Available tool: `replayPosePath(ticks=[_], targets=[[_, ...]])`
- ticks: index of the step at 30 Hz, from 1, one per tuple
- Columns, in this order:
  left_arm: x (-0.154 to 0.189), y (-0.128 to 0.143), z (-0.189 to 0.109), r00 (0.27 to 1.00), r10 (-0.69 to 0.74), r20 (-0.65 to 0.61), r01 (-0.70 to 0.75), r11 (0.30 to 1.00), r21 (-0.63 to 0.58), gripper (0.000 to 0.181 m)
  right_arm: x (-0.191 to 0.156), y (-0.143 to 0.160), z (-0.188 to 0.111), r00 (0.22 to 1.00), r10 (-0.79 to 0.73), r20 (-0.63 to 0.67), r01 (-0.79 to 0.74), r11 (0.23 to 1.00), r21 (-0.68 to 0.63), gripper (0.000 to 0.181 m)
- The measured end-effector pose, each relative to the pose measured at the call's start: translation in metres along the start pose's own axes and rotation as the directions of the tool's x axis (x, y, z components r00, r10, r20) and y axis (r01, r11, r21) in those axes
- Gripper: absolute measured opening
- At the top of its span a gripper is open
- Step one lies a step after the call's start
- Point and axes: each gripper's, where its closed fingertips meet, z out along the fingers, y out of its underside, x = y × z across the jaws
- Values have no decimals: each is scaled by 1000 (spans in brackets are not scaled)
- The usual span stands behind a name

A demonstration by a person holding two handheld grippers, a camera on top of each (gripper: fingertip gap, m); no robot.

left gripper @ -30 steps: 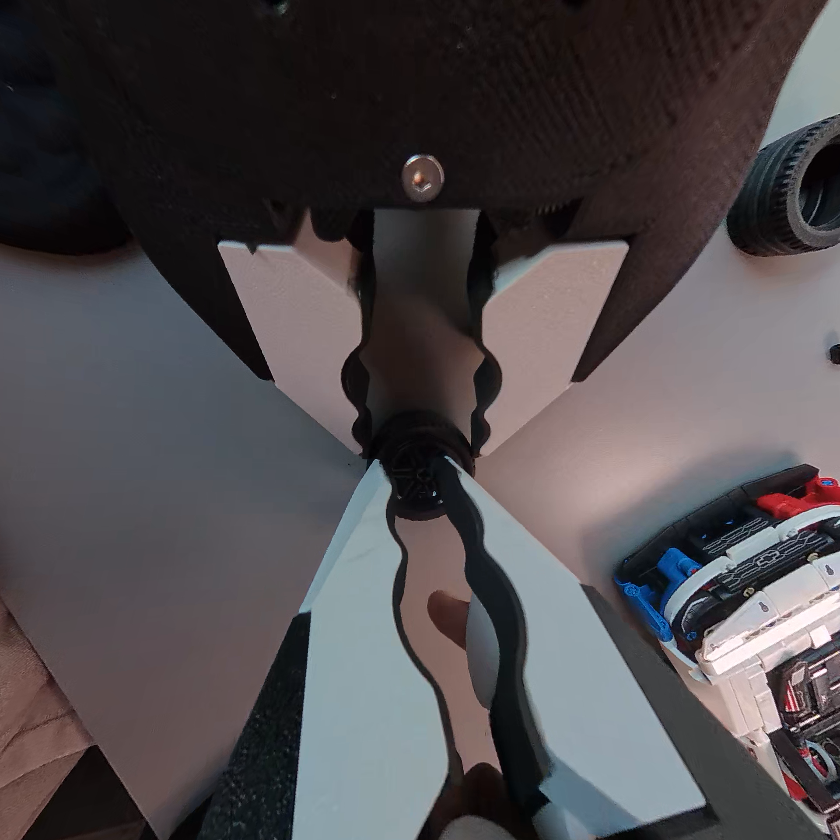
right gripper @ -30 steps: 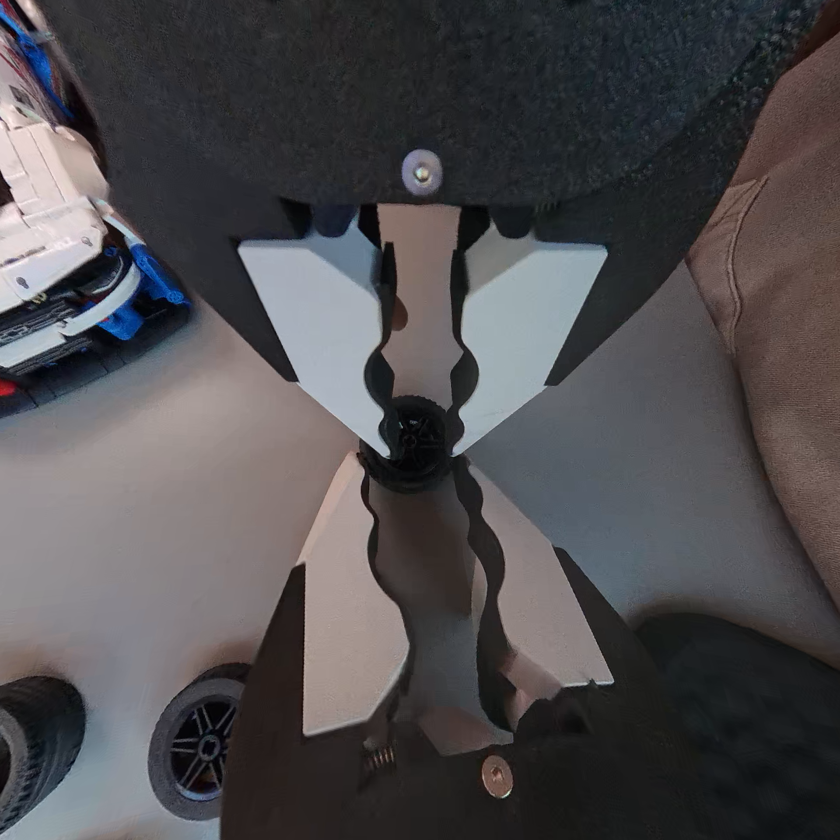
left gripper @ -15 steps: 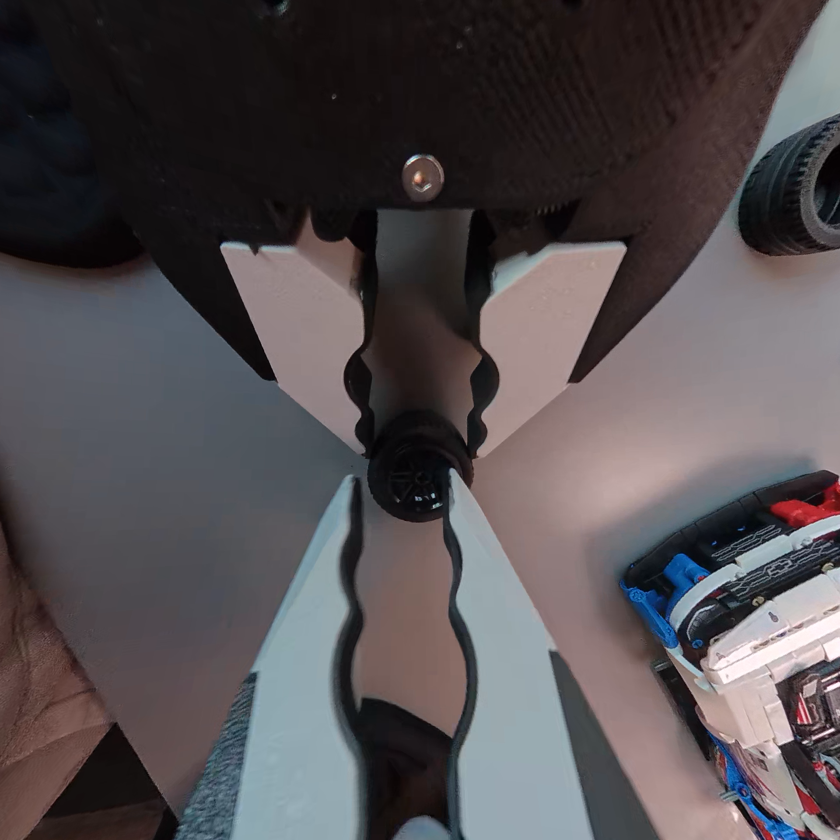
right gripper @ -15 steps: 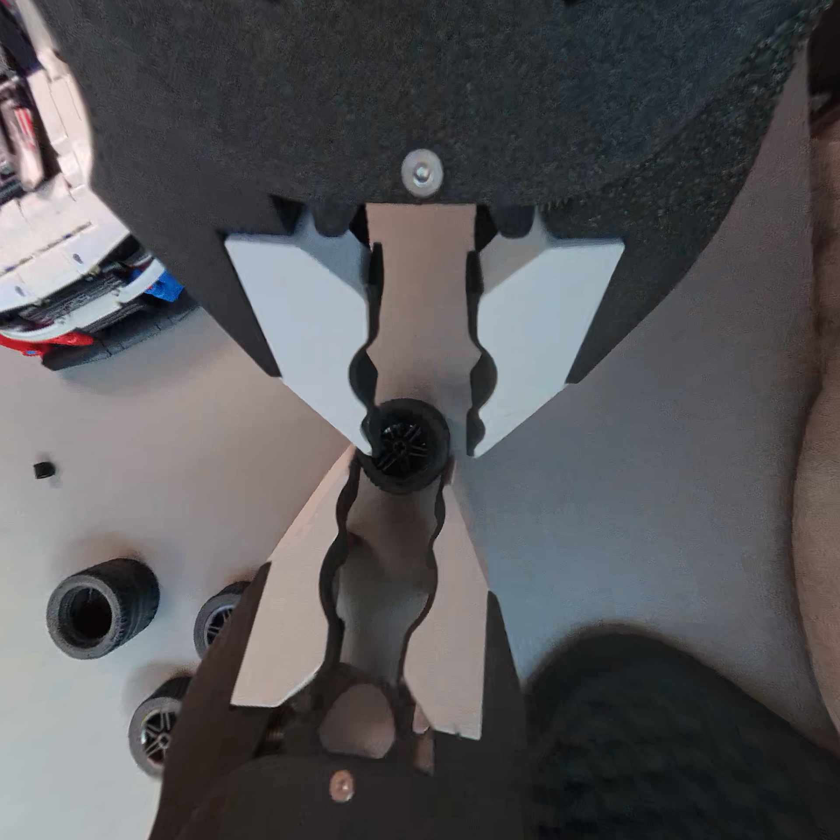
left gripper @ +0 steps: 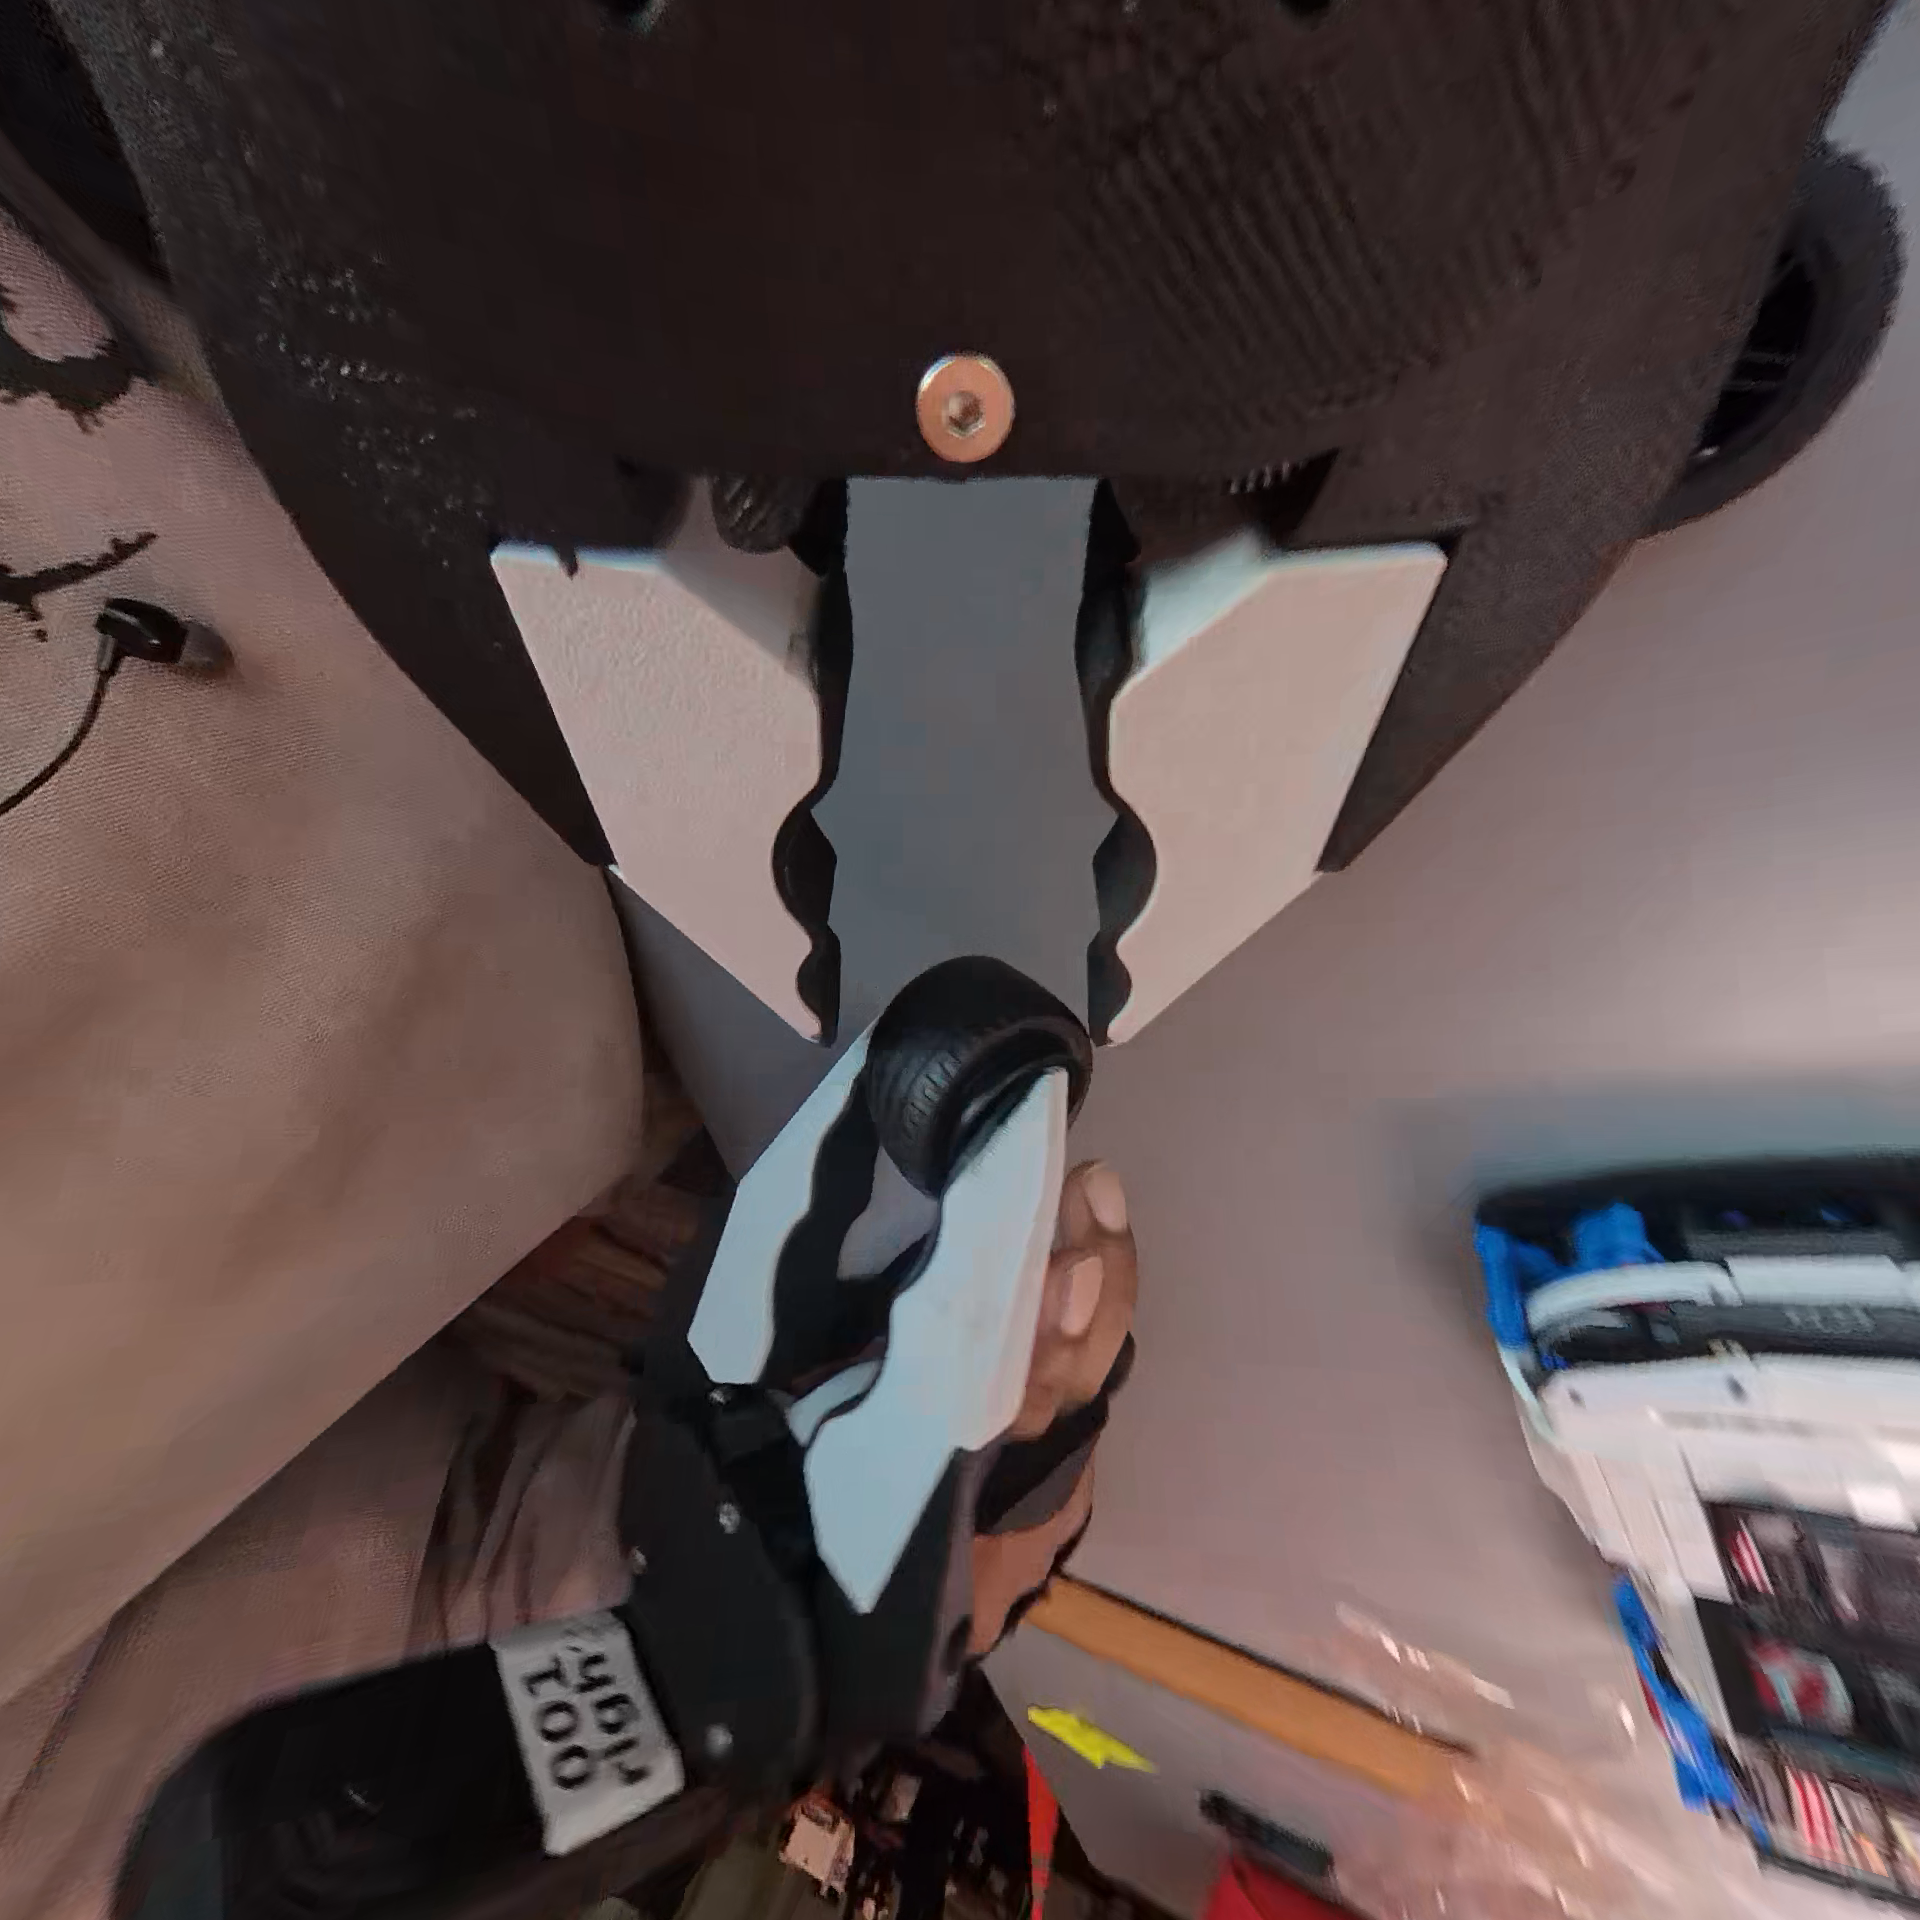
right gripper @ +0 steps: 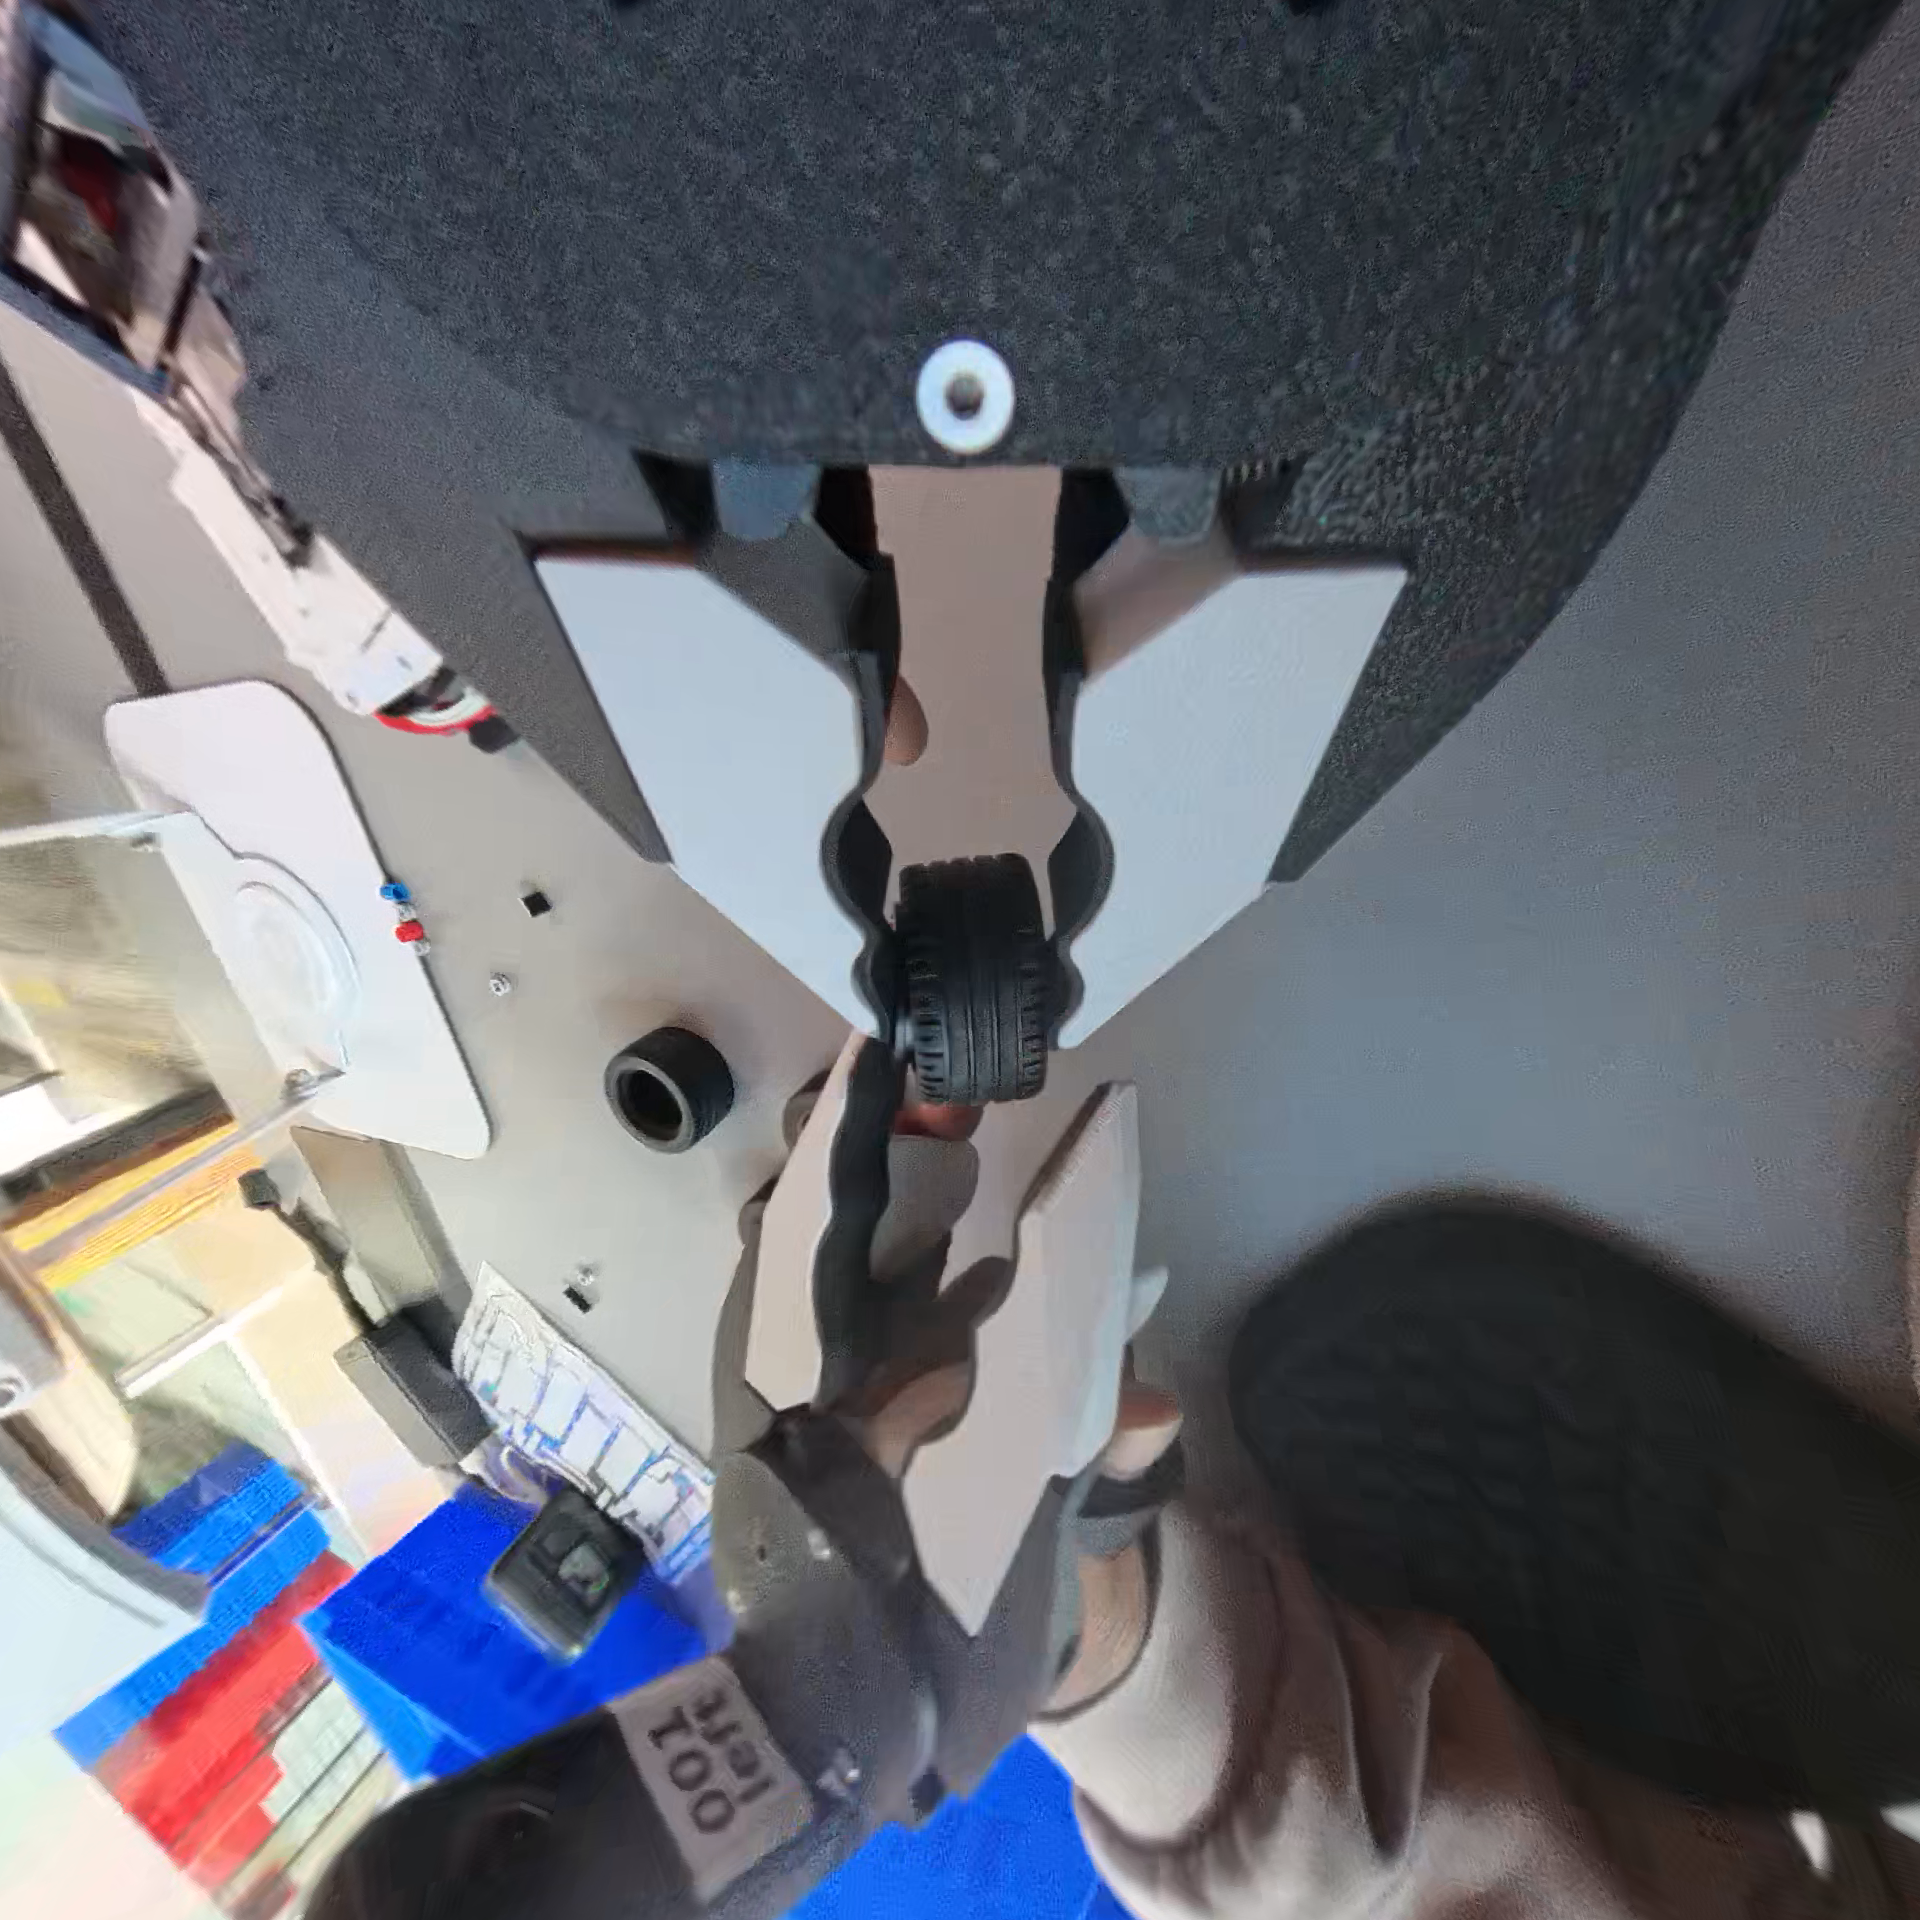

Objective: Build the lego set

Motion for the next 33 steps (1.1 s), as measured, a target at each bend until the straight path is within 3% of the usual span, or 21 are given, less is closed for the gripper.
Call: replayPosePath(ticks=[3,7,9,14,21,24,27,30,33], targets=[[1,-17,-8,959,230,168,-239,971,31,42,11,-19,-14,973,226,35,-229,957,177,24],[6,-29,-9,924,303,232,-323,945,51,32,15,-29,-18,948,310,66,-316,907,279,24],[5,-29,-12,943,263,204,-283,956,74,21,12,-30,-20,944,312,105,-329,894,303,24],[5,-24,-12,972,187,142,-202,974,104,19,7,-26,-18,936,321,146,-351,886,304,23],[15,-15,-8,997,52,-56,-43,988,146,17,-9,-26,-21,926,286,247,-345,906,247,23],[23,-16,-6,987,-24,-160,50,986,160,17,-14,-30,-25,855,365,369,-465,854,234,22],[24,-25,-7,966,-110,-232,158,966,202,16,-8,-37,-31,690,498,526,-678,698,228,22],[4,-32,-14,988,-119,-100,141,956,258,21,14,-28,-22,649,580,491,-744,618,254,23],[-8,-35,-19,995,-52,82,30,969,245,29,29,-23,-18,703,578,414,-703,653,282,24]])
